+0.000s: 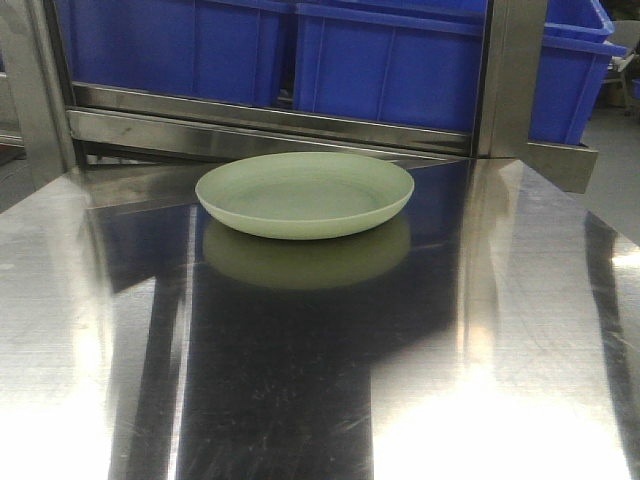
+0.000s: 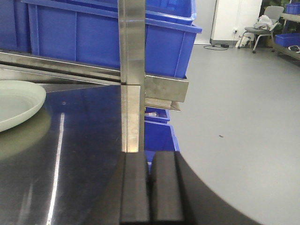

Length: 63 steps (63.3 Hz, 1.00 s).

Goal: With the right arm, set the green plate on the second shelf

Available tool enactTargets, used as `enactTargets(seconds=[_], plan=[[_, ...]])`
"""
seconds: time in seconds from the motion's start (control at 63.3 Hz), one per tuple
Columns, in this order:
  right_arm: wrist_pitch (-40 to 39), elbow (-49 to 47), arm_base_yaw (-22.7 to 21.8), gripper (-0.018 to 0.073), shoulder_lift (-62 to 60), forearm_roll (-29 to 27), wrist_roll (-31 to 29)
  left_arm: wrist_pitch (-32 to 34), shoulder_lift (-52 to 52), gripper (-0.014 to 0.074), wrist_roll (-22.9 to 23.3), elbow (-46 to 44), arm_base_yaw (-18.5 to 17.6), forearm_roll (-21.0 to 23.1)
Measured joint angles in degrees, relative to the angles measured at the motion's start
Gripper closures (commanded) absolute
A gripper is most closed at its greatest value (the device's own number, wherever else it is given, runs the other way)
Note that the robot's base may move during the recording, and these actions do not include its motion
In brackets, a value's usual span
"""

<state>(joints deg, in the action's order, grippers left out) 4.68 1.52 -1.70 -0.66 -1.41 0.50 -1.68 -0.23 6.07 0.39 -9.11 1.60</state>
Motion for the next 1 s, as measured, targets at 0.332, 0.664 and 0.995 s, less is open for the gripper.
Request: enactTargets(seconds=[0.332, 0.664, 0.995], plan=[[-0.75, 0.0, 0.0, 0.051, 0.0, 0.0, 0.0, 0.0, 0.0, 0.0466, 0.0, 0.0, 0.0, 0.0], [-17.04, -3.39, 0.0, 0.051, 0.0, -3.72, 7.78, 0.0, 0.0, 0.0466, 0.0, 0.0, 0.0, 0.0], [9.1, -26.25, 1.52, 0.051, 11.7, -7.01, 8.27, 0.0, 0.0, 0.0466, 0.0, 0.0, 0.0, 0.0]])
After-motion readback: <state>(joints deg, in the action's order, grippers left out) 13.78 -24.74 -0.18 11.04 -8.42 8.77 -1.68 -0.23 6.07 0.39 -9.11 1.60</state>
